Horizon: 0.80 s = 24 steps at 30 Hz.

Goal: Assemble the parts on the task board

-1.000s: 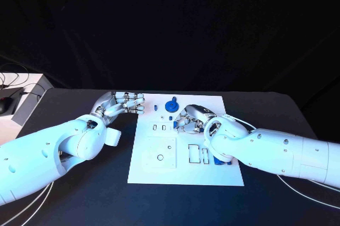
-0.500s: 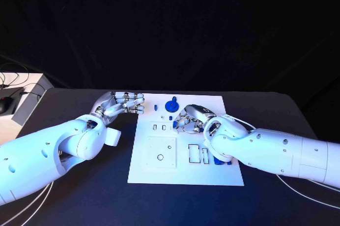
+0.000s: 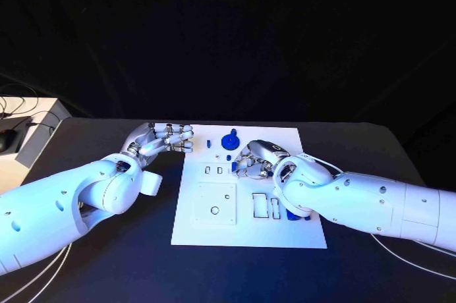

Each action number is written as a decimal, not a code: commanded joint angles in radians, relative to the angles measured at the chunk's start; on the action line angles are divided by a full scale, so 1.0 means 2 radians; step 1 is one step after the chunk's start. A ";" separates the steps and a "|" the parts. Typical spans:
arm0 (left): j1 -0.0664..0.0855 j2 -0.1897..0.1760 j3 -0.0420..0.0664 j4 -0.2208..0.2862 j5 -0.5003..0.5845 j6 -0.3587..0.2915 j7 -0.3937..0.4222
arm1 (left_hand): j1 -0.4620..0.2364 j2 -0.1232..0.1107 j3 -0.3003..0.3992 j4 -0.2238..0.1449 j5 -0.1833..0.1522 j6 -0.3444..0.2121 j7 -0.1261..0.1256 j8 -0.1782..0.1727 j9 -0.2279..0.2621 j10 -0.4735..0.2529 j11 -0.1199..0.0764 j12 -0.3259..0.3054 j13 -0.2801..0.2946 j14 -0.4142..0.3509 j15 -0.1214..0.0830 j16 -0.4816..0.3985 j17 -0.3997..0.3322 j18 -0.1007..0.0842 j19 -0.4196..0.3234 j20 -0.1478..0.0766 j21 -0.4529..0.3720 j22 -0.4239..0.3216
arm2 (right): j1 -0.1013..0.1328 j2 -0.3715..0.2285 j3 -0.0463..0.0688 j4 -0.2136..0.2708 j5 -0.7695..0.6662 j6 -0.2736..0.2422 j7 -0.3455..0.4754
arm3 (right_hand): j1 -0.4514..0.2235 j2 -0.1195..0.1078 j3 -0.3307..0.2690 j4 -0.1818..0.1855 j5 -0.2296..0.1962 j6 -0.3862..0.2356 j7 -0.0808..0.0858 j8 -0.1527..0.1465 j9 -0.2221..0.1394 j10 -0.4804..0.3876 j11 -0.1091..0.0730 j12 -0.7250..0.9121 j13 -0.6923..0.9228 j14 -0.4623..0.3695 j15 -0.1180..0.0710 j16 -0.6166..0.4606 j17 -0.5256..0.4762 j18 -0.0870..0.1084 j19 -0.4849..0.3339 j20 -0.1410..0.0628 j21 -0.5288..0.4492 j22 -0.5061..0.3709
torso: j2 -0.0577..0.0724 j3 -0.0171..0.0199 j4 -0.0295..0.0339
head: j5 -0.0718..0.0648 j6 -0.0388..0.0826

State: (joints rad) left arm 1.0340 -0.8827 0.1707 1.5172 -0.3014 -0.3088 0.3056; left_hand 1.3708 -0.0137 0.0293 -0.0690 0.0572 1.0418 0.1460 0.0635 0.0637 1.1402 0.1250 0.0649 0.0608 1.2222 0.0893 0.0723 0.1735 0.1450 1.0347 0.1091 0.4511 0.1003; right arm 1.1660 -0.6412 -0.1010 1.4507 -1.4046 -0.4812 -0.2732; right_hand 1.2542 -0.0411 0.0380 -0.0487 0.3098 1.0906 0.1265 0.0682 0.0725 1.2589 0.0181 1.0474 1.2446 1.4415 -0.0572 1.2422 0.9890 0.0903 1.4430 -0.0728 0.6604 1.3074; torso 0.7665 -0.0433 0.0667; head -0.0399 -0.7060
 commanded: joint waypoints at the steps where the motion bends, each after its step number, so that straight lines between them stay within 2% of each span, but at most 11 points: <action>1: -0.001 0.001 0.000 0.000 0.002 0.009 0.002 | 0.002 0.000 -0.004 0.000 -0.002 0.002 0.000 0.000 0.000 -0.004 0.000 -0.001 0.000 0.003 0.000 -0.001 0.000 -0.008 0.003 0.000 -0.003 -0.001 | -0.002 0.000 -0.001 0.000 -0.006 0.007 -0.003 | 0.001 -0.009 0.000 0.004 -0.003 -0.009 0.003 -0.001 0.000 -0.006 0.003 -0.004 -0.003 -0.001 0.004 0.000 -0.001 0.005 -0.001 0.005 -0.004 0.041 | 0.000 0.0002 -0.0002 | 0.000 0.000; 11: -0.001 0.001 0.000 0.000 0.002 0.009 0.001 | 0.002 0.000 -0.004 0.000 -0.002 0.001 0.000 0.000 0.000 -0.005 0.000 -0.001 0.000 0.003 0.000 -0.001 0.000 -0.007 0.003 0.000 -0.003 -0.001 | -0.002 -0.002 -0.001 0.000 -0.006 -0.012 0.000 | 0.007 -0.020 0.000 0.012 -0.002 -0.042 0.012 -0.002 0.000 -0.025 0.009 -0.019 -0.023 -0.002 0.009 -0.003 -0.005 0.009 -0.003 0.011 -0.021 0.038 | 0.000 0.0003 -0.0002 | 0.000 0.001; 17: -0.001 0.001 0.000 0.000 0.002 0.009 0.001 | 0.002 0.000 -0.004 0.000 -0.002 0.001 0.000 0.000 0.000 -0.005 0.000 -0.001 0.000 0.003 0.000 -0.001 0.000 -0.007 0.003 0.000 -0.003 -0.001 | -0.002 -0.004 -0.001 0.002 -0.005 -0.026 0.005 | 0.007 -0.023 -0.001 0.014 0.000 -0.046 0.013 -0.002 0.000 -0.027 0.010 -0.019 -0.027 -0.003 0.010 -0.004 -0.006 0.010 -0.003 0.012 -0.021 0.038 | 0.000 0.0003 -0.0001 | 0.000 0.002; 21: -0.001 0.002 0.000 -0.001 0.002 0.009 0.001 | 0.002 0.000 -0.004 0.000 -0.002 0.001 0.000 0.000 0.000 -0.005 0.000 -0.001 0.000 0.003 0.000 -0.001 0.000 -0.007 0.003 0.000 -0.003 -0.001 | -0.002 -0.008 -0.001 0.006 0.001 -0.037 0.015 | 0.007 -0.031 -0.001 0.020 0.004 -0.049 0.014 -0.002 0.000 -0.029 0.011 -0.015 -0.032 -0.003 0.011 -0.003 -0.005 0.011 -0.002 0.013 -0.025 0.038 | 0.000 0.0004 -0.0001 | 0.001 0.002; 24: -0.002 0.003 0.000 -0.002 0.001 0.010 0.000 | 0.002 -0.001 -0.005 0.000 -0.002 0.000 0.001 0.000 0.000 -0.004 0.000 -0.001 0.000 0.003 0.000 -0.001 0.000 -0.007 0.004 0.000 -0.003 0.000 | -0.002 -0.014 -0.001 0.011 0.015 -0.046 0.040 | 0.003 -0.040 -0.003 0.026 0.015 -0.051 0.014 -0.002 0.000 -0.030 0.012 -0.013 -0.034 -0.003 0.011 -0.003 -0.005 0.011 -0.002 0.013 -0.025 0.038 | 0.000 0.0003 -0.0001 | 0.001 0.003</action>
State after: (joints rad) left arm 1.0313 -0.8797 0.1707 1.5123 -0.3013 -0.3079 0.3038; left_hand 1.3708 -0.0137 0.0270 -0.0666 0.0572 1.0418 0.1460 0.0636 0.0637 1.1365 0.1288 0.0649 0.0608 1.2222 0.0893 0.0723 0.1736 0.1450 1.0346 0.1091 0.4512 0.1005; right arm 1.1625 -0.6654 -0.1031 1.4682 -1.3985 -0.5344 -0.2546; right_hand 1.2606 -0.1139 0.0329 -0.0010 0.3352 0.9995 0.1538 0.0683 0.0725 1.2056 0.0430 1.0182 1.1768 1.4343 -0.0428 1.2383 0.9789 0.1029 1.4411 -0.0531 0.6161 1.3080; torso 0.7668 -0.0428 0.0662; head -0.0385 -0.7017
